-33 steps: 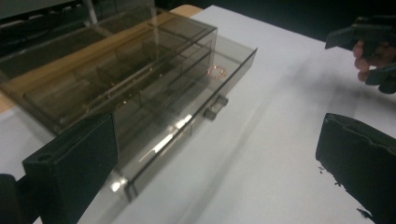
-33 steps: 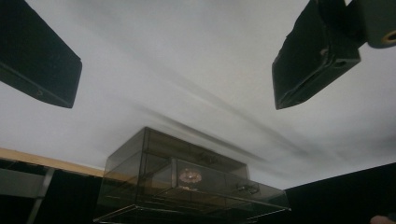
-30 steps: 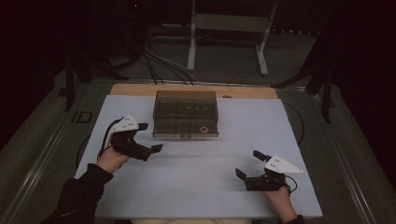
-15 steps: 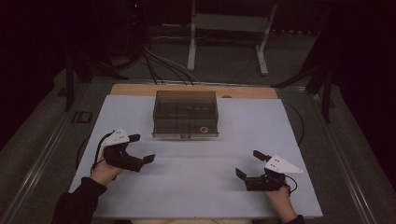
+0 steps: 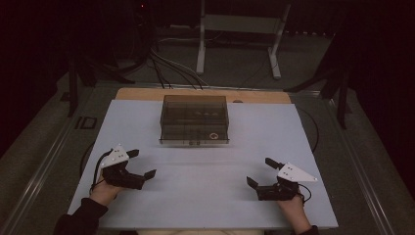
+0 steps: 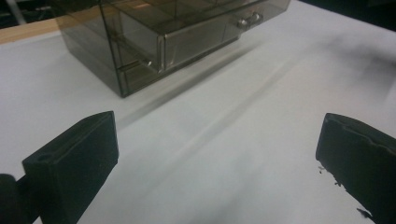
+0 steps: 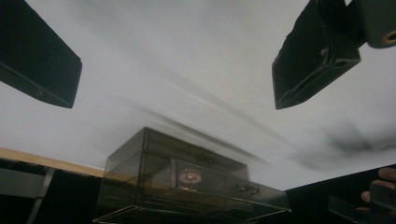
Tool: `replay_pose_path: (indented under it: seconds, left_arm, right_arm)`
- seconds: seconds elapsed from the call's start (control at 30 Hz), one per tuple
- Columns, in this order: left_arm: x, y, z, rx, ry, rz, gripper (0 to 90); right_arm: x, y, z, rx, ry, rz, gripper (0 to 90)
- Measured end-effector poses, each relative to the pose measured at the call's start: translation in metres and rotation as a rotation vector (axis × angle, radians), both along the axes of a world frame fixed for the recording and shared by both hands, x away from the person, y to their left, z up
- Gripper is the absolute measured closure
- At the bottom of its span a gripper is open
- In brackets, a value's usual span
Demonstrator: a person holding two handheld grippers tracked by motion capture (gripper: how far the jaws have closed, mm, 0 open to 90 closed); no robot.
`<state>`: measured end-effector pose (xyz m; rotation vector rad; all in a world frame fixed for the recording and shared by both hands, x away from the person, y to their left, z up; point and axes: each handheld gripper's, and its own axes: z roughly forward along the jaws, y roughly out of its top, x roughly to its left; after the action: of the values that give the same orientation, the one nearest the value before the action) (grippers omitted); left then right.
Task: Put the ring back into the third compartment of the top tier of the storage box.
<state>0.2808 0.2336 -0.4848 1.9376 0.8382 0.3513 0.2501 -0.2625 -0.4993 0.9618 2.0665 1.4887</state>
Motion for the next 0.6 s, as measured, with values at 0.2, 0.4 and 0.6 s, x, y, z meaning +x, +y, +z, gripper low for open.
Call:
replay_pose_path:
  seconds: [0.2, 0.4, 0.6]
  left_arm:
    - [-0.008, 0.005, -0.008, 0.018, 0.015, 0.004, 0.0]
    - [-0.014, 0.011, -0.012, 0.013, 0.014, 0.02, 0.0]
    - [-0.02, 0.018, -0.013, 0.008, -0.004, 0.034, 0.0]
  right_arm:
    - [0.0, -0.001, 0.0, 0.004, 0.0, 0.001, 1.8]
    - [0.0, -0.001, 0.0, 0.005, 0.002, 0.001, 1.8]
    - [0.001, -0.001, 0.0, 0.004, 0.001, 0.004, 1.7]
